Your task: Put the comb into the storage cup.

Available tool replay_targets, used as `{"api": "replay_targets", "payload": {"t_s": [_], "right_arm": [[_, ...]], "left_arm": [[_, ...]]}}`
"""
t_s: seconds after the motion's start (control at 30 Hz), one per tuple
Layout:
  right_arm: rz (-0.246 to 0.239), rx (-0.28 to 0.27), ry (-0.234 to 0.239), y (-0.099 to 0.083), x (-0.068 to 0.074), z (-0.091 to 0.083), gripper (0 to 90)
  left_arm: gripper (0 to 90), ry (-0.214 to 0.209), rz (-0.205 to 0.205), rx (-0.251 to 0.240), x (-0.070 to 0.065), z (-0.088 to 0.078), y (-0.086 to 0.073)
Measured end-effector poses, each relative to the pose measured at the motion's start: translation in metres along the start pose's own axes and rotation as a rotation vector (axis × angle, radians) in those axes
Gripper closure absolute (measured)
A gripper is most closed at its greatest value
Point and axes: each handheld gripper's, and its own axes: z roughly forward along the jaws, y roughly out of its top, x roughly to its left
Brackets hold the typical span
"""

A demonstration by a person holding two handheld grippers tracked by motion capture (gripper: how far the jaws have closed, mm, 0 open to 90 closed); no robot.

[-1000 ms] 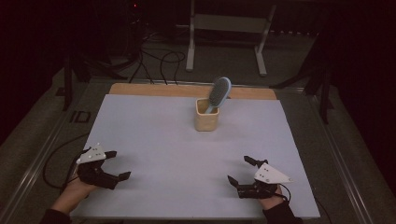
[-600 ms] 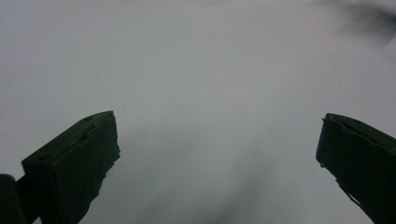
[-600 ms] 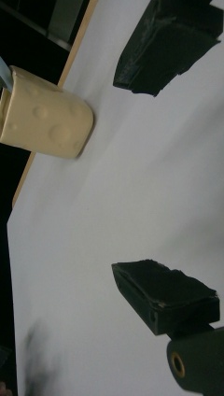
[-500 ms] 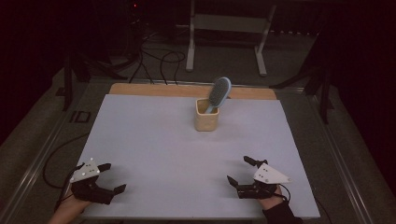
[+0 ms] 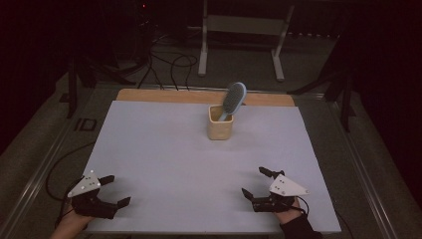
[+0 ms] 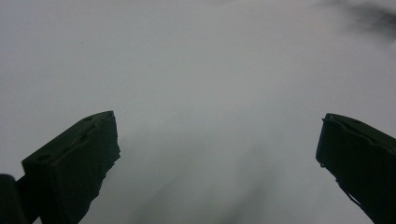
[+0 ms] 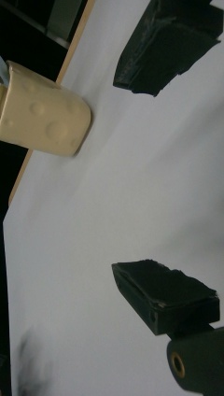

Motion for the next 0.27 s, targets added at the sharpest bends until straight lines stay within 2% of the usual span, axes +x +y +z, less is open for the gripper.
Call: {"api": "replay_targets", "payload": {"t_s": [0.27], "right_arm": [[-0.001, 0.001, 0.000, -0.0002, -0.0002, 0.0002, 9.7]], "left_arm": [[0.0, -0.016, -0.001, -0.008, -0.0019, -0.0002, 0.0025]]}}
